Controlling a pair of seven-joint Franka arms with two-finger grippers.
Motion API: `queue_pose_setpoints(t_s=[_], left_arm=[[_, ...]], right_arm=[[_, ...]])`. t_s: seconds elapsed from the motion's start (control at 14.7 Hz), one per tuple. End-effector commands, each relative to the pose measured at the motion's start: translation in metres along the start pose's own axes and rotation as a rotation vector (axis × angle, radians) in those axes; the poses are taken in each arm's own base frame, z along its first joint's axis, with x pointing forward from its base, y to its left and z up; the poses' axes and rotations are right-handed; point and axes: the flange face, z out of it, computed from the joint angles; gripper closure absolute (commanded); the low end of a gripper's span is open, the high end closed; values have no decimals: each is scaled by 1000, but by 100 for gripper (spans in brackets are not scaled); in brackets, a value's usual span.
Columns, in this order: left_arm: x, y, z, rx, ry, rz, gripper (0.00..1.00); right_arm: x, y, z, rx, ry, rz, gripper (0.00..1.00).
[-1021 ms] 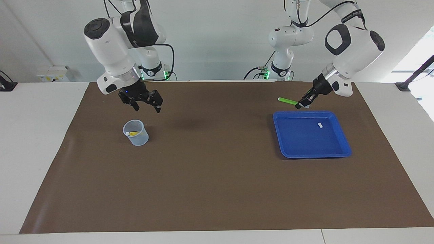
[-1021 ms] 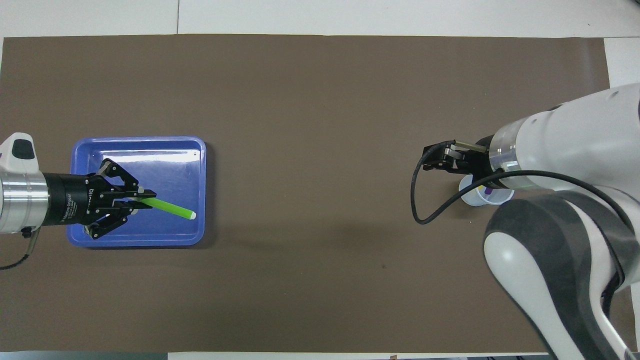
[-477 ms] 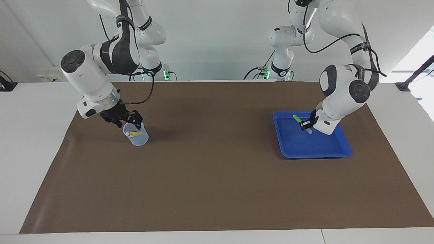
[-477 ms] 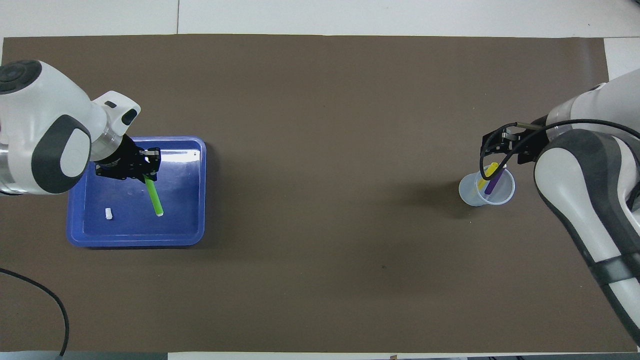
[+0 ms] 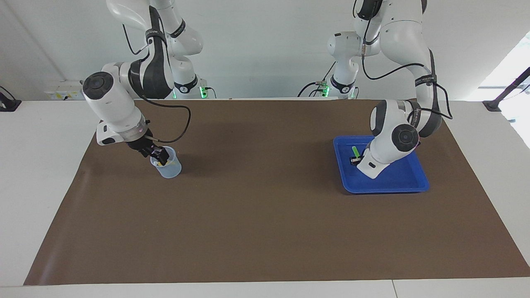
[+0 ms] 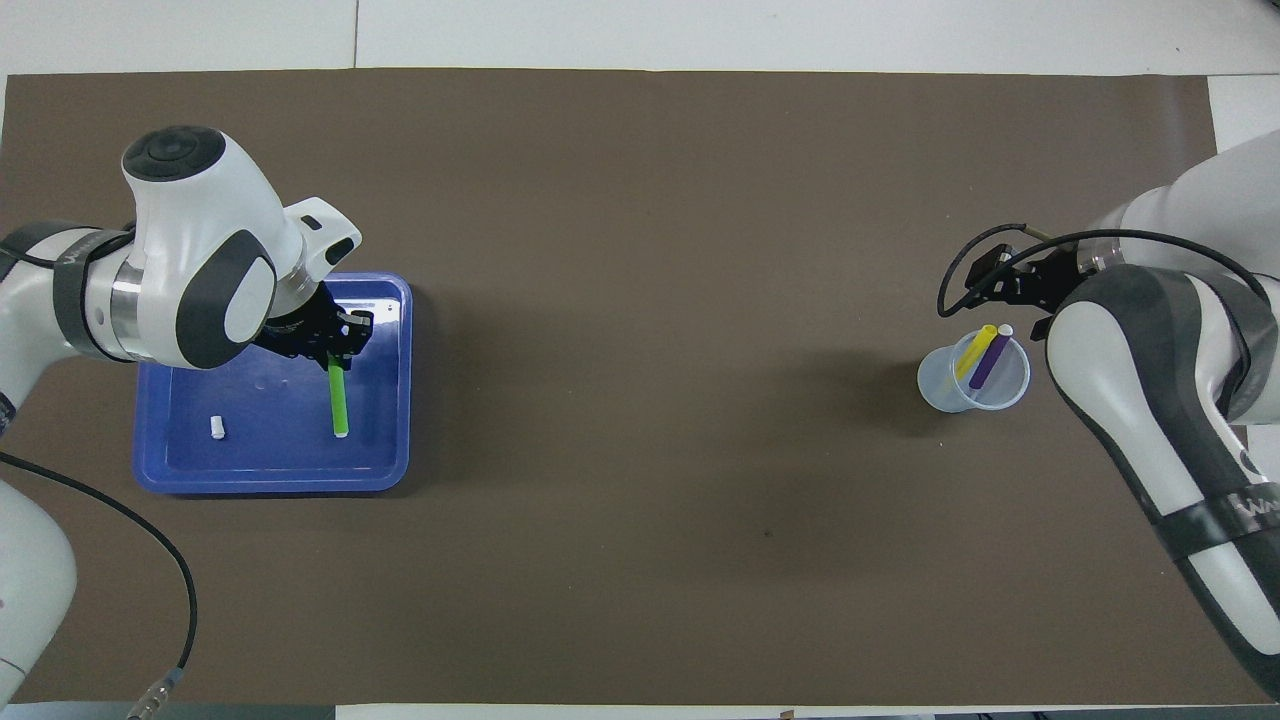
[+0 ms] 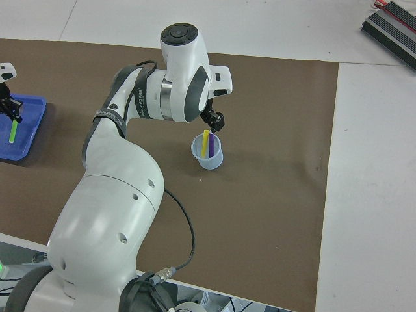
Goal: Right arm passes pens to left for tray arrangement
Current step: 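Lower the green pen into the tray with the left gripper and release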
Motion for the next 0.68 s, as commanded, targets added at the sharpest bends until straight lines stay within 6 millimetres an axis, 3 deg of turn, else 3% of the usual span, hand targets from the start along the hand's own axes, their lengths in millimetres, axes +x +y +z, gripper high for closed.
queue_pose_setpoints(t_s=[0.0,0.14,0.27,0.41,0.48,0.61], left_arm=[[-9,-9,15,17,-27,9,100],[-8,-11,16,14,-20,4,100],[-10,-11,22,12,-9,0,99],[-12,-10,28,10,1,0,25],[-11,-10,26,9,9,-2,11],[-11,-11,27,8,7,-2,10]], right_arm=[[-6,12,3,-41,28,87,11],[-5,14,1,-39,28,145,0],[-5,12,-2,-35,34,103,0],[-7,8,-3,-36,39,32,0],[-7,1,-6,-20,49,26,0],[-8,-3,-5,-9,58,191,3]])
